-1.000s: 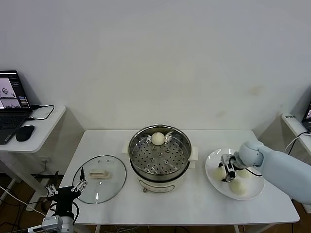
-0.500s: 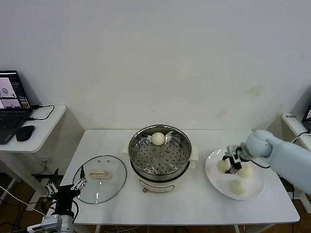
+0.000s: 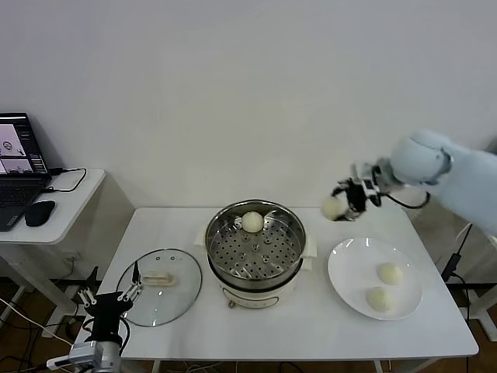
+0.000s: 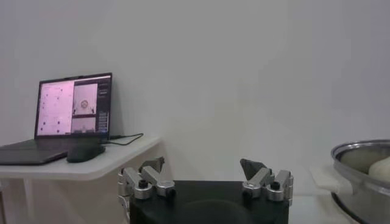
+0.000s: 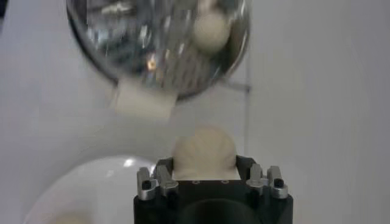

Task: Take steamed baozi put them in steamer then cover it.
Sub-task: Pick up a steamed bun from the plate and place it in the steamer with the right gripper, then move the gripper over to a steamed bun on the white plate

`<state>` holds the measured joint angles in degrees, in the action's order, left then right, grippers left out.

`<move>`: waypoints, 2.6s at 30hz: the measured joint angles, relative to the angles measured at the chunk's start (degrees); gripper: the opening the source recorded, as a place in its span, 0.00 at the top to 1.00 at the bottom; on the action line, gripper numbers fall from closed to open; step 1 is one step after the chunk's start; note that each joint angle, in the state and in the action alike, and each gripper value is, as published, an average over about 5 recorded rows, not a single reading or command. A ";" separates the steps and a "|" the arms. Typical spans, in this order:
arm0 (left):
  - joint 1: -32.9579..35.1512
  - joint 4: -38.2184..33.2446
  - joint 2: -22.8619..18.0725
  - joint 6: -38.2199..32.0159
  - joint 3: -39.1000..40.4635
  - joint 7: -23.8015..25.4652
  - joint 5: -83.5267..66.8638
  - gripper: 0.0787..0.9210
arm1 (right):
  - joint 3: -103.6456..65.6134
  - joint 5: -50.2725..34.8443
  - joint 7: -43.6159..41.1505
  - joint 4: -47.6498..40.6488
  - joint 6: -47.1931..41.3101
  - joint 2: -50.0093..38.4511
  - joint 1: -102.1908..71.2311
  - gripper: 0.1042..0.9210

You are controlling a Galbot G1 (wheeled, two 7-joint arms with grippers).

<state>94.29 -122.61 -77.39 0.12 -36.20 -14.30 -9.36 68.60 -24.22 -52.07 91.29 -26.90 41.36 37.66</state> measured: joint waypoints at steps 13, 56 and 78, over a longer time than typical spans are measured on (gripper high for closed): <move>0.39 -0.27 -0.46 -0.35 -0.99 -0.16 0.29 0.12 | 2.05 -9.96 8.20 -4.98 -9.30 16.05 -3.62 0.35; 0.21 -0.26 -0.38 -0.97 -0.19 -0.04 0.77 0.12 | -2.01 -8.40 9.05 -10.10 -12.47 21.56 -10.14 0.12; 2.23 -0.23 0.78 -0.41 0.41 0.21 1.13 0.12 | -11.75 18.74 -9.04 9.63 8.08 -24.82 -20.98 0.12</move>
<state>96.52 -122.84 -76.61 -0.30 -35.80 -14.09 -8.23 56.85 -5.48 -61.11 100.93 -18.82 16.54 16.67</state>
